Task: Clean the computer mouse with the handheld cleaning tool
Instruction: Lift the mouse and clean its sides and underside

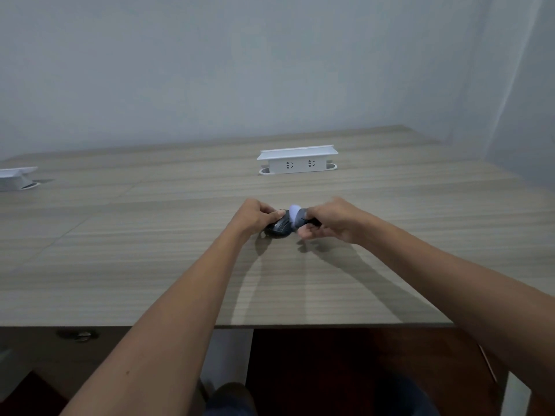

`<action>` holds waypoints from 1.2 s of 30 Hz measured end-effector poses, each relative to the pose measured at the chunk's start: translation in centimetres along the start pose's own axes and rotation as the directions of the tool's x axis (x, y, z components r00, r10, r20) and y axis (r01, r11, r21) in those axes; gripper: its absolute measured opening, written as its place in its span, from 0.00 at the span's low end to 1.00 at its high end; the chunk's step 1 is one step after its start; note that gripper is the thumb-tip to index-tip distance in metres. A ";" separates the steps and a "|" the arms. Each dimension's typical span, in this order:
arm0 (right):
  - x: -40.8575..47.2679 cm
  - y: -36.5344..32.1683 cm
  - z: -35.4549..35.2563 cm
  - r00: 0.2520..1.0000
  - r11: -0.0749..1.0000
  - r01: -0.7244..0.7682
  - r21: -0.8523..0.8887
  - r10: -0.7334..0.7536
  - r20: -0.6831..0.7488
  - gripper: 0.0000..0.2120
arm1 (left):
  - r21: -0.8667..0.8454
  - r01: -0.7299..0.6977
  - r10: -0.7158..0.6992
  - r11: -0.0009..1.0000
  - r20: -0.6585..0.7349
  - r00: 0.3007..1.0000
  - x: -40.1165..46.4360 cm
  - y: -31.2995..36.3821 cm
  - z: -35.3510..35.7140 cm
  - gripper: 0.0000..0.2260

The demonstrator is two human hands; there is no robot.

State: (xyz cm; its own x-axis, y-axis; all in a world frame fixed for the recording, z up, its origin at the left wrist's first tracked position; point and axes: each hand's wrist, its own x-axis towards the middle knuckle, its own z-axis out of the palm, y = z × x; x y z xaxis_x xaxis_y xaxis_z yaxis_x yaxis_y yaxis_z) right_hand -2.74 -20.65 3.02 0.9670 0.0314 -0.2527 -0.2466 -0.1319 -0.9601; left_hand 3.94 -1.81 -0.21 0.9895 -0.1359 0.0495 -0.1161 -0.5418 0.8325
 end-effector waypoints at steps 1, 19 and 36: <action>-0.4 0.1 0.3 0.999 1.000 -0.007 0.013 0.007 0.038 0.06 | -0.004 0.001 -0.001 1.000 -0.001 1.000 0.0 -0.1 0.0 0.13; -0.5 0.8 0.4 0.903 0.710 0.396 -0.583 -0.415 0.108 0.05 | -0.087 0.012 -0.013 0.996 -0.012 1.000 0.1 -0.4 0.2 0.14; 1.3 0.3 -0.8 0.746 0.090 0.441 -0.893 -0.590 0.309 0.06 | -0.106 0.014 -0.014 0.994 0.002 1.000 0.2 -0.4 0.2 0.14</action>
State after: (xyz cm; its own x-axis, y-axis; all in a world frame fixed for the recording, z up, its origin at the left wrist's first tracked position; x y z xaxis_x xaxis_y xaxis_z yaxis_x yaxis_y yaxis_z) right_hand -1.52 -21.49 2.47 0.8470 0.4074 0.3415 0.4613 -0.8825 -0.0913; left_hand 4.20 -1.76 -0.67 0.9909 -0.1298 0.0366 -0.0921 -0.4530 0.8867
